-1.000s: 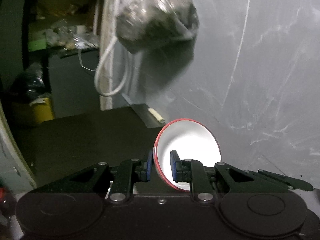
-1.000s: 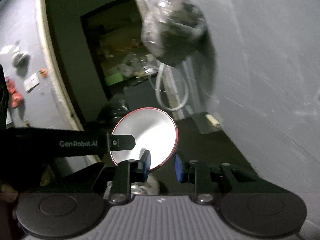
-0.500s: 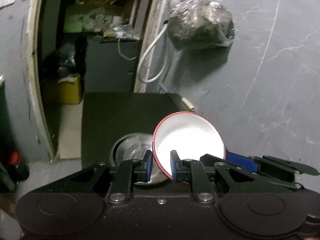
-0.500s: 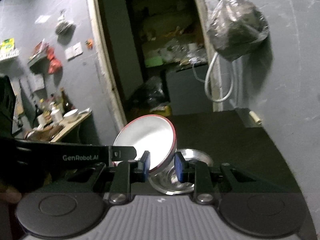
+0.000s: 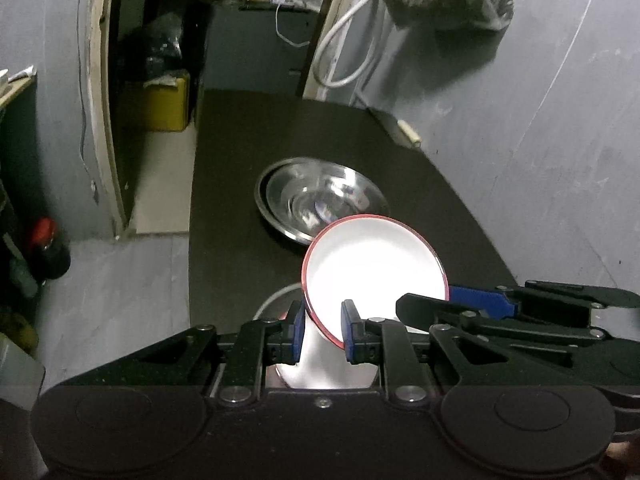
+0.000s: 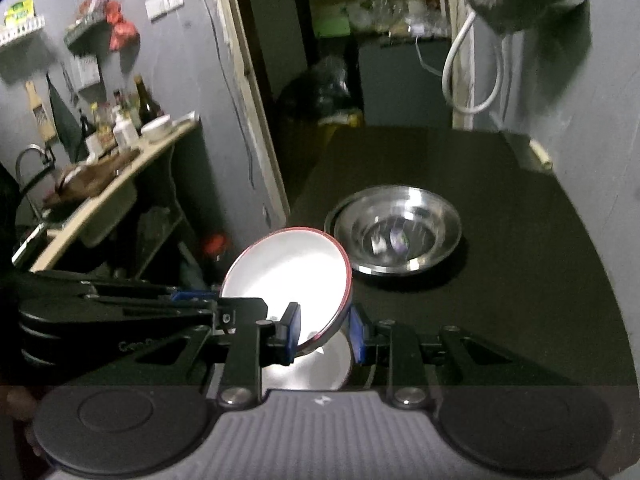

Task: Organize plates and bowls
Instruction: 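Lift the red-rimmed bowl with the left tool and carry it to the steel bowl, then lower the red-rimmed bowl with the left tool into the nested bowls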

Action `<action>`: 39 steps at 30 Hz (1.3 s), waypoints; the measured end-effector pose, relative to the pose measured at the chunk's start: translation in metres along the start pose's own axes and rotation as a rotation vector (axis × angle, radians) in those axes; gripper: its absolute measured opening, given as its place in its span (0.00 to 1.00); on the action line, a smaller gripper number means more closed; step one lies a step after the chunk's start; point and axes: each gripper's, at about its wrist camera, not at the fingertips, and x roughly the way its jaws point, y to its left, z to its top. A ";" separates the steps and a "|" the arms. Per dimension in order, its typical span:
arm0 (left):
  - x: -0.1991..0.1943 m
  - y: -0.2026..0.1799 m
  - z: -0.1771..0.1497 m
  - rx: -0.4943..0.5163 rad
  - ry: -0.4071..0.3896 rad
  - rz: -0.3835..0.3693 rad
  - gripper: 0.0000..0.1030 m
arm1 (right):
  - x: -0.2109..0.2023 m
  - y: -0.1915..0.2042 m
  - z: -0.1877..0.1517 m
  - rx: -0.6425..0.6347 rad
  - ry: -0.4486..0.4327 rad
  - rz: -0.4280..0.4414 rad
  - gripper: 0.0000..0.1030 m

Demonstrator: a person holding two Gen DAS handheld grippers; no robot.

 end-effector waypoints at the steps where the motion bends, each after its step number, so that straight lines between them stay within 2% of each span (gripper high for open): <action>1: 0.002 -0.001 -0.002 0.002 0.011 0.001 0.20 | 0.002 -0.001 -0.001 0.000 0.021 0.001 0.28; 14: 0.025 -0.001 -0.015 -0.024 0.173 0.058 0.19 | 0.034 -0.012 -0.009 -0.016 0.196 0.051 0.27; 24: 0.032 -0.002 -0.012 -0.054 0.202 0.102 0.19 | 0.046 -0.010 -0.003 -0.056 0.245 0.080 0.26; 39: 0.040 0.003 -0.011 -0.086 0.228 0.105 0.19 | 0.056 -0.009 -0.003 -0.075 0.285 0.076 0.26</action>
